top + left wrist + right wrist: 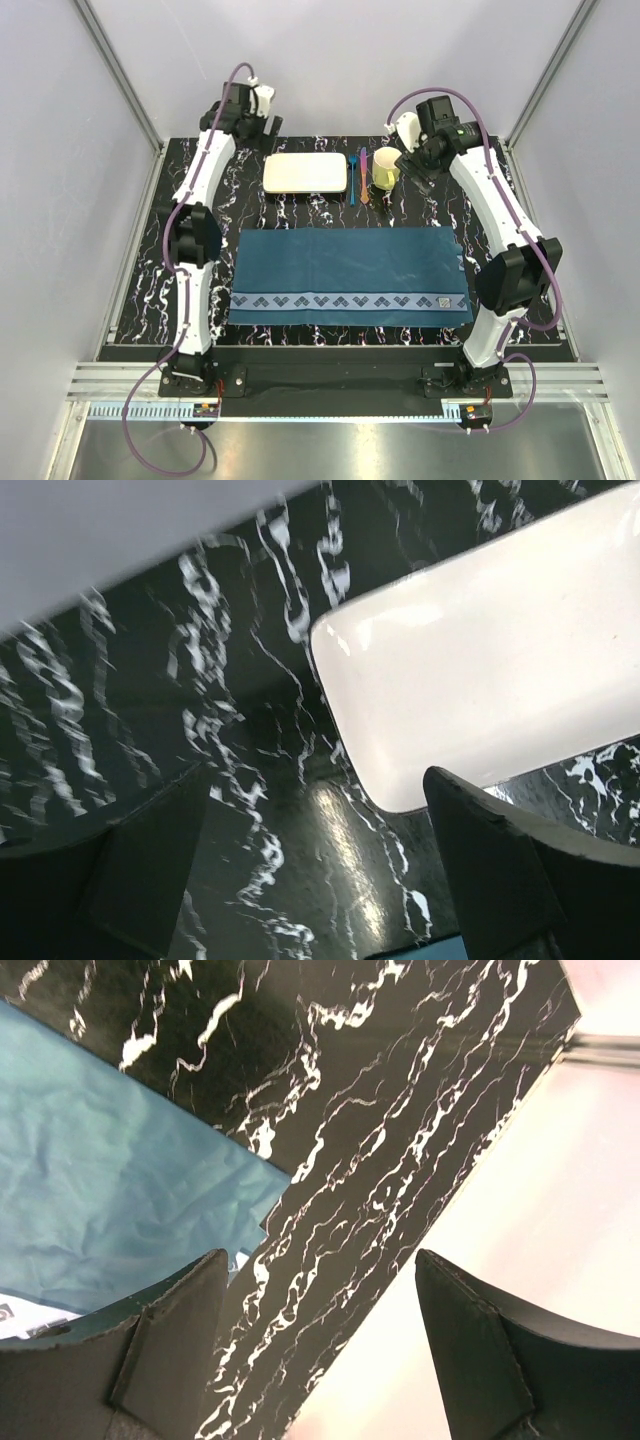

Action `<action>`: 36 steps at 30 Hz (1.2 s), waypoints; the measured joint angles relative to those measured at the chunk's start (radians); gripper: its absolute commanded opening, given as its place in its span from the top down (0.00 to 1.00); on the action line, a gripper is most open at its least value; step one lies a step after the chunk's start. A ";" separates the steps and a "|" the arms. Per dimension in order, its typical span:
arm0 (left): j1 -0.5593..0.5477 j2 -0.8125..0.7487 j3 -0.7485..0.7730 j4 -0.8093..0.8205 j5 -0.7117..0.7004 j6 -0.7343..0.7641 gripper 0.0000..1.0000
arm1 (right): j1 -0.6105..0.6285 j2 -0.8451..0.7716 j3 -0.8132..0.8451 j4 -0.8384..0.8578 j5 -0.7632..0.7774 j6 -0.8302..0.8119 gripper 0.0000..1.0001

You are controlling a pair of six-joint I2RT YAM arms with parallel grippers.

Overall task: Set the dinner table for one person
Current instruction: Pick up the plate at the center of the board.

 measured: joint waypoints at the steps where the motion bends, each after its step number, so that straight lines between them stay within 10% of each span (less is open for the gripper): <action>1: 0.020 0.016 0.000 -0.010 0.027 -0.030 0.06 | 0.000 0.000 -0.011 -0.002 0.008 -0.004 0.18; 36: 0.179 0.297 -0.061 0.206 0.643 -0.495 0.15 | 0.011 -0.015 0.017 -0.088 0.156 -0.016 0.18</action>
